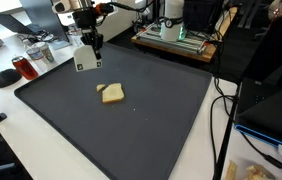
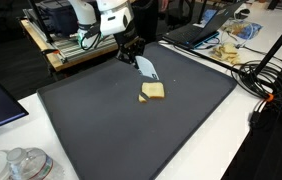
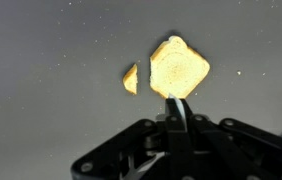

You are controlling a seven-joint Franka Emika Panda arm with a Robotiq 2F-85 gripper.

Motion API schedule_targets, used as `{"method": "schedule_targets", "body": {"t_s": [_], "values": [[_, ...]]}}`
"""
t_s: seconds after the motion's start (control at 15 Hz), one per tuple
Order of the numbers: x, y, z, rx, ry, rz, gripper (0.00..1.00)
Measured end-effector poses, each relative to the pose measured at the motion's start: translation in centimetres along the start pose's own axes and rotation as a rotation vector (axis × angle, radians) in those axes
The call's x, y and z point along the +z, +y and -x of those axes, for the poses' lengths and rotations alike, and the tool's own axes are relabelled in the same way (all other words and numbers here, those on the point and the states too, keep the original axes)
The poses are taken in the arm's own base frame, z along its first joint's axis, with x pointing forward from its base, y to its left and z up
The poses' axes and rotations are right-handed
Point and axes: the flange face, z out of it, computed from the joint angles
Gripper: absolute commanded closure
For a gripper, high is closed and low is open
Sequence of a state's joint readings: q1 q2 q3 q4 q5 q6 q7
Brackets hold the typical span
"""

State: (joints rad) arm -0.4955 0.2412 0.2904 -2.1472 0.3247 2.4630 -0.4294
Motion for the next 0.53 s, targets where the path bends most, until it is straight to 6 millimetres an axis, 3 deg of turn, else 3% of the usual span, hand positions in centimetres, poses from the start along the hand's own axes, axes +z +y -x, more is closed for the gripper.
{"method": "schedule_targets", "body": {"t_s": [0.53], "values": [[1.6, -1.2, -3.4, -0.021, -0.084, -0.007, 0.99]]}}
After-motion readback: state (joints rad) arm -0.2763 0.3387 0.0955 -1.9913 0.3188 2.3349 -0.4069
